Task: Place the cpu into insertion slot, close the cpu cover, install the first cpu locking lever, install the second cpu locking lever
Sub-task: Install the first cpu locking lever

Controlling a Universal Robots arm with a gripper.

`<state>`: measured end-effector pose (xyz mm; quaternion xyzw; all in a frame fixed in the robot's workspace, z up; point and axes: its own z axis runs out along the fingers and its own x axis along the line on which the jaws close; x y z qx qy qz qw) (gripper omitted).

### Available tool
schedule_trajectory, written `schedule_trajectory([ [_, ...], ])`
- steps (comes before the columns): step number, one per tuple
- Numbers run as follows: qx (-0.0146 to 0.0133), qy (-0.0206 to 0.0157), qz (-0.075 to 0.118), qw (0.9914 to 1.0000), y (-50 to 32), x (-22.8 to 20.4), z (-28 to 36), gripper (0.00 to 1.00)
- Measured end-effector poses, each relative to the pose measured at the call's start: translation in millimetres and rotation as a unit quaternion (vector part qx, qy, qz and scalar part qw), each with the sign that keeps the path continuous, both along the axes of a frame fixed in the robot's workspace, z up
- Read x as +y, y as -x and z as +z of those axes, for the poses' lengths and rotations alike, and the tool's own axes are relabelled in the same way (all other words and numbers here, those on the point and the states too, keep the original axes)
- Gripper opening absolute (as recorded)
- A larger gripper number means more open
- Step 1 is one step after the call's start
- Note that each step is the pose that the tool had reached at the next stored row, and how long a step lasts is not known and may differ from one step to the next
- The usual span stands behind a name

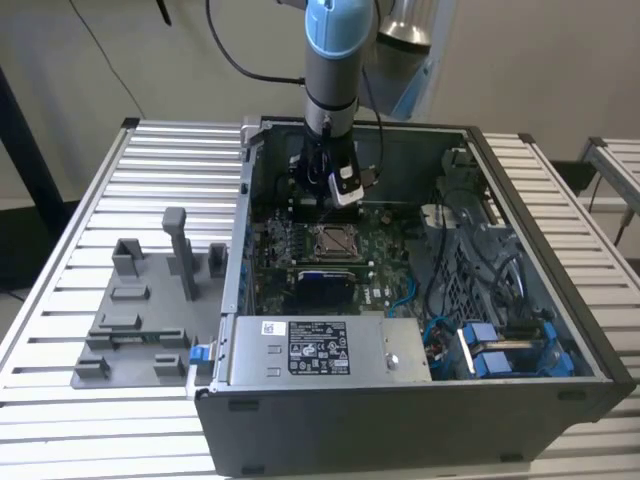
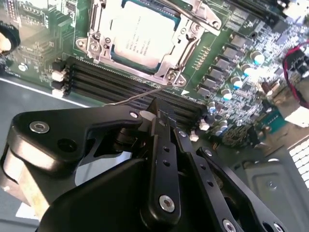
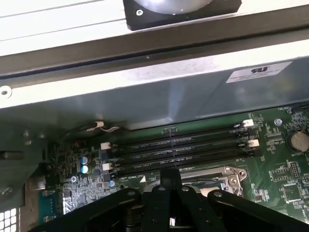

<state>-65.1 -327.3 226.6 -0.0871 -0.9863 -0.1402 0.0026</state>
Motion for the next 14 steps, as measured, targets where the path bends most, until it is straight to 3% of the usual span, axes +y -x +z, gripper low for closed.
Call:
schedule_trajectory([
  [3, -0.0033, 0.0000, 0.022, 0.99975, 0.1, -0.1, -1.5, 0.11],
  [6, -0.0114, 0.0002, 0.043, 0.99902, 0.2, -0.1, -2.8, 0.11],
  [9, -0.0249, 0.0006, 0.056, 0.99813, 0.4, -0.1, -4.3, 0.11],
  [11, -0.0324, 0.0007, 0.056, 0.99788, 0.9, -0.1, -6.0, 0.11],
  [12, -0.0344, 0.0006, 0.057, 0.99780, 1.0, -0.1, -6.6, 0.11],
  [14, -0.0346, 0.0006, 0.057, 0.99779, 0.9, -0.1, -6.6, 0.11],
])
